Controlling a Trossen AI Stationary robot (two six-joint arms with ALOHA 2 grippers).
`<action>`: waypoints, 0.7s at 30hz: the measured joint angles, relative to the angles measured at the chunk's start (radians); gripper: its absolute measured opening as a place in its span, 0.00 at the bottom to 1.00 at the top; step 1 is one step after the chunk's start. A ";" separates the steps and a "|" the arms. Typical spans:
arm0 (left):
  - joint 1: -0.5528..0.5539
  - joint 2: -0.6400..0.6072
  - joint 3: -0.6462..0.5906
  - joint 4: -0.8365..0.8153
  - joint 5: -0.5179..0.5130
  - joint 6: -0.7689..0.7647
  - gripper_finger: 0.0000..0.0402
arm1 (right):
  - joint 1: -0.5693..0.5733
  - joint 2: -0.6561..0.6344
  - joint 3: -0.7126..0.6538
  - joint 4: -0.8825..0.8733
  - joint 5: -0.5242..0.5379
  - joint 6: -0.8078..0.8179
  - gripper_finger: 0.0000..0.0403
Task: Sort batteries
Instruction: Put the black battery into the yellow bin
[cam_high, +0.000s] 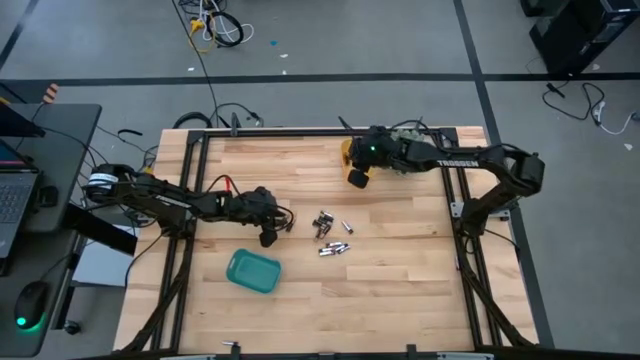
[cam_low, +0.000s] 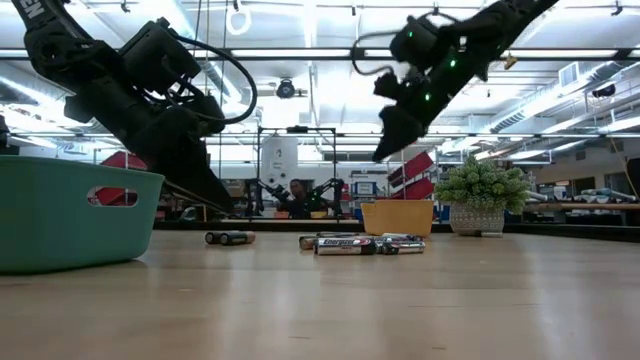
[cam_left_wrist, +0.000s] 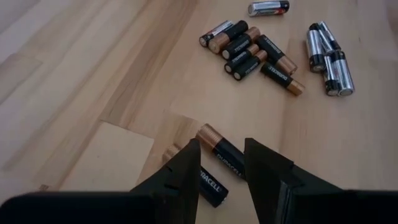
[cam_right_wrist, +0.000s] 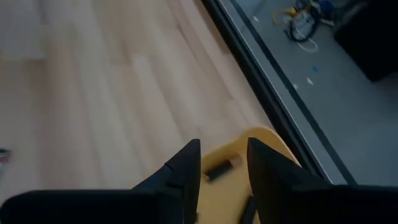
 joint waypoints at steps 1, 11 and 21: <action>0.000 0.000 0.000 0.001 0.000 0.000 0.30 | 0.018 -0.013 0.000 -0.011 0.000 0.005 0.29; 0.000 0.000 0.000 0.012 0.001 0.001 0.30 | 0.194 -0.107 0.000 -0.079 0.000 0.104 0.28; 0.000 0.000 0.000 0.051 0.010 -0.002 0.30 | 0.341 -0.108 0.000 -0.163 0.073 0.220 0.28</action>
